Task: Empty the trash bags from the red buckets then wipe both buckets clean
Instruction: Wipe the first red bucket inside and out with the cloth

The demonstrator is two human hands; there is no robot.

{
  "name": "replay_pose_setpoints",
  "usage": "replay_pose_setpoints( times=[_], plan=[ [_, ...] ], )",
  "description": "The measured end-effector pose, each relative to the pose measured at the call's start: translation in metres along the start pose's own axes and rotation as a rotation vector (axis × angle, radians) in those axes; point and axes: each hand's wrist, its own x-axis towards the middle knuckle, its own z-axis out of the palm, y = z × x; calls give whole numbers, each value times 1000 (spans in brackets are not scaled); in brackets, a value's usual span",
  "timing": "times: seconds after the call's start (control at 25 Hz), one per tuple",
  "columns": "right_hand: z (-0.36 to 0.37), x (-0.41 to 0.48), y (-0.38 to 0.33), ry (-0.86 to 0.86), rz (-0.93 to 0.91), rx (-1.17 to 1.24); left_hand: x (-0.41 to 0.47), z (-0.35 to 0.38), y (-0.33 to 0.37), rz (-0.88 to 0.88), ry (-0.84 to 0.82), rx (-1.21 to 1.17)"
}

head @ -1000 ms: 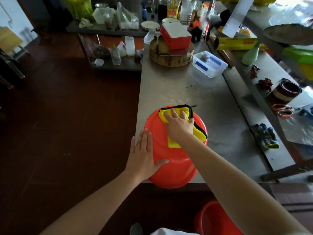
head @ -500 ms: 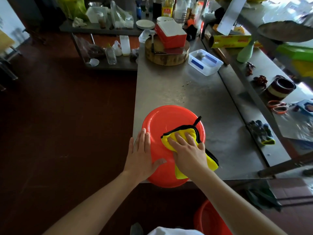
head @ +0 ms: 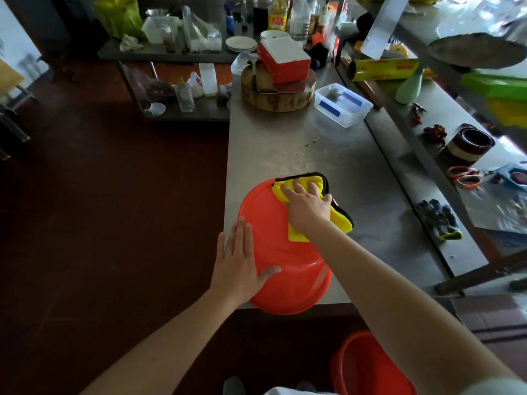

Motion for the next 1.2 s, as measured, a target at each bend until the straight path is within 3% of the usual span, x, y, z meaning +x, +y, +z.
replay_pose_setpoints(
  times=[0.4, 0.88, 1.2],
  plan=[
    [38, -109, 36, -1, -27, 12, -3, 6, 2, -23, 28, 23],
    [7, -4, 45, 67, -23, 44, 1, 9, 5, -32, 43, -74],
    [29, -47, 69, 160, -13, 33, -1, 9, 10, -58, 53, -33]
  ],
)
